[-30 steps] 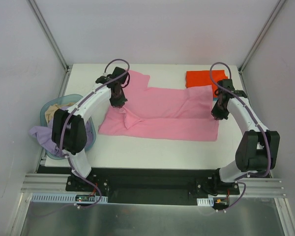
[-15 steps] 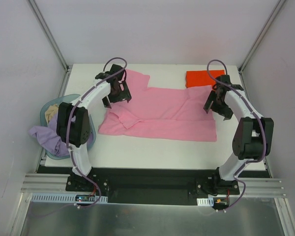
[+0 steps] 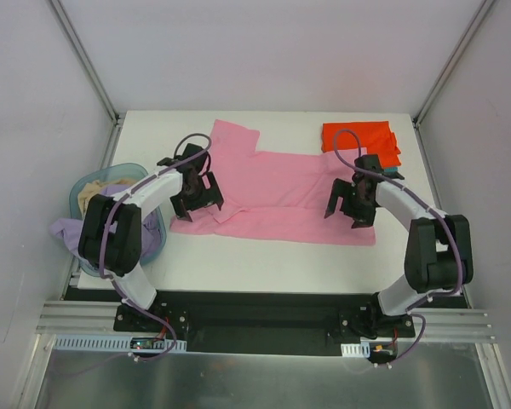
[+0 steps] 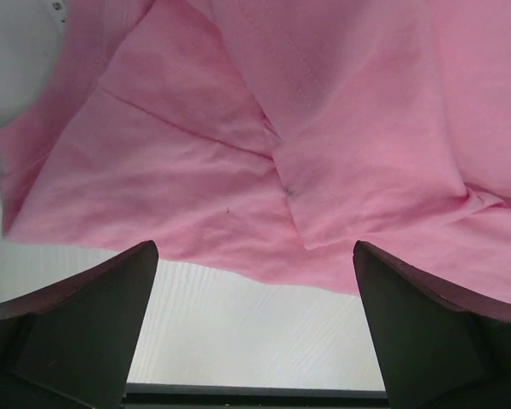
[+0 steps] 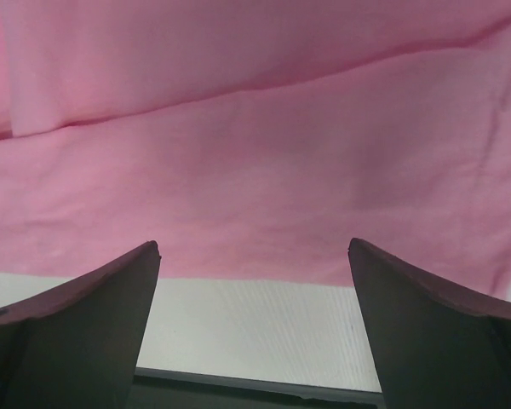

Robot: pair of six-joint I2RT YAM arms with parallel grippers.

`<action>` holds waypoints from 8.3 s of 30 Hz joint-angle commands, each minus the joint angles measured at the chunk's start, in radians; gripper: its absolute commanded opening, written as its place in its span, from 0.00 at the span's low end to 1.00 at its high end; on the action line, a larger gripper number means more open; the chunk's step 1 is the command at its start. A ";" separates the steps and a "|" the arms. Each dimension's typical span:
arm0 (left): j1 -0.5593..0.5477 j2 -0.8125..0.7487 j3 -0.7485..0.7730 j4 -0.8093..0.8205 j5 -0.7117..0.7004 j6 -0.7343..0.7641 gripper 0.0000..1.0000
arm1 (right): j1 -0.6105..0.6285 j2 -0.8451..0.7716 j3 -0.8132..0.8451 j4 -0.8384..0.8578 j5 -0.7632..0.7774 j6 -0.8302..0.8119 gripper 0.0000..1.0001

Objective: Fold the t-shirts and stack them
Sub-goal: Fold the tshirt

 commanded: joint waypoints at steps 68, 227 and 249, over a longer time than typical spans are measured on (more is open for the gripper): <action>-0.156 -0.059 -0.242 0.034 0.210 -0.071 0.34 | 0.020 -0.250 -0.177 -0.093 -0.043 -0.096 0.97; -0.136 0.363 0.290 0.261 0.374 0.232 0.99 | 0.046 -0.371 -0.144 -0.145 0.074 -0.132 0.97; -0.044 -0.070 0.055 0.232 0.202 0.147 0.99 | 0.121 -0.382 -0.113 0.050 -0.154 -0.110 0.97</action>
